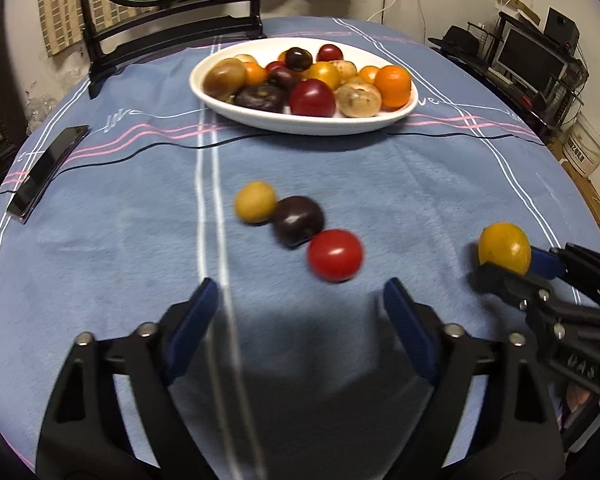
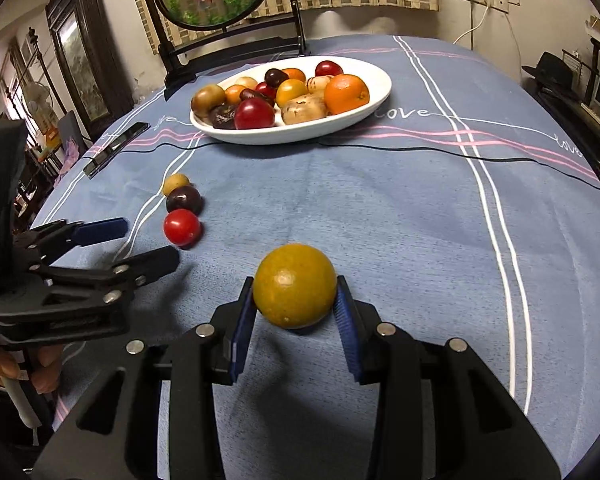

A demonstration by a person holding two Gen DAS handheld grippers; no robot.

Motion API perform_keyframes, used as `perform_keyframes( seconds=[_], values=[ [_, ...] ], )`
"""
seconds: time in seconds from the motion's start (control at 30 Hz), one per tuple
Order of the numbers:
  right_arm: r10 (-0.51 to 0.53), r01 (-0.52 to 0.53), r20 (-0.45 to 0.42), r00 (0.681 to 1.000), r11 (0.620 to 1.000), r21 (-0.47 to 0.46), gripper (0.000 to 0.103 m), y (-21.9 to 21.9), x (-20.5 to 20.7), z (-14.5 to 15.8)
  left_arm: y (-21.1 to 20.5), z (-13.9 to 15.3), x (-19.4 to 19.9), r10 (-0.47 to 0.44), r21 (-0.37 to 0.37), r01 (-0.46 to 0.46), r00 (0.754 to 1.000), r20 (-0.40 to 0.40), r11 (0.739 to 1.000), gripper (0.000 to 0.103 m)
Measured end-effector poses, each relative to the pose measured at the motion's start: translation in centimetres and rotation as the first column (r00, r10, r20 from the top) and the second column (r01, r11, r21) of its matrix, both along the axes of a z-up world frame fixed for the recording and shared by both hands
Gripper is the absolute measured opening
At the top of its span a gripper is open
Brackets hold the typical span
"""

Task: Organize fruits
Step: 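Grasp the red tomato with the left tool while the right tool grasps a large yellow fruit, then carry tomato and yellow fruit to the plate and open both tools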

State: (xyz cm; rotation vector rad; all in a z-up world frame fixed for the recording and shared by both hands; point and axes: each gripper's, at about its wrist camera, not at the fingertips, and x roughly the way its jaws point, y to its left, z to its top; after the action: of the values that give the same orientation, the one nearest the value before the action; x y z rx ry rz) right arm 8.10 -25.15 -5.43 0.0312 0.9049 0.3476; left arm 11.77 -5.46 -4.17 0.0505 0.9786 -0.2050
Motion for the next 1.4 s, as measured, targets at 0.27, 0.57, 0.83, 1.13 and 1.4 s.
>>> perform_keyframes(
  seconds=[0.27, 0.57, 0.83, 1.13, 1.4],
  values=[
    [-0.003, 0.003, -0.001, 1.000, 1.000, 0.027, 0.039, -0.7, -0.1, 0.0, -1.6, -0.4, 2.6, 0.015, 0.002, -0.015, 0.998, -0.067, 1.000, 0.039],
    [-0.003, 0.003, 0.012, 1.000, 1.000, 0.017, 0.039, -0.6, -0.4, 0.2, -0.8, 1.0, 1.2, -0.015, -0.013, 0.014, 0.999, -0.034, 1.000, 0.031],
    [-0.003, 0.004, 0.089, 0.996, 1.000, -0.003, 0.039, 0.0, 0.5, 2.7, 1.4, 4.2, 1.4, 0.002, -0.028, -0.001, 1.000, 0.031, 1.000, 0.031],
    [0.002, 0.004, 0.215, 0.977, 1.000, -0.025, 0.039, 1.8, 5.4, 6.8, 2.6, 7.8, 5.8, 0.024, -0.060, -0.018, 0.994, 0.104, 0.998, 0.031],
    [0.060, -0.038, 0.215, 0.975, 0.994, -0.105, 0.039, 5.3, 12.2, 6.0, 0.8, 8.3, 13.3, 0.029, -0.029, -0.025, 0.987, 0.160, 0.999, 0.031]
  ],
)
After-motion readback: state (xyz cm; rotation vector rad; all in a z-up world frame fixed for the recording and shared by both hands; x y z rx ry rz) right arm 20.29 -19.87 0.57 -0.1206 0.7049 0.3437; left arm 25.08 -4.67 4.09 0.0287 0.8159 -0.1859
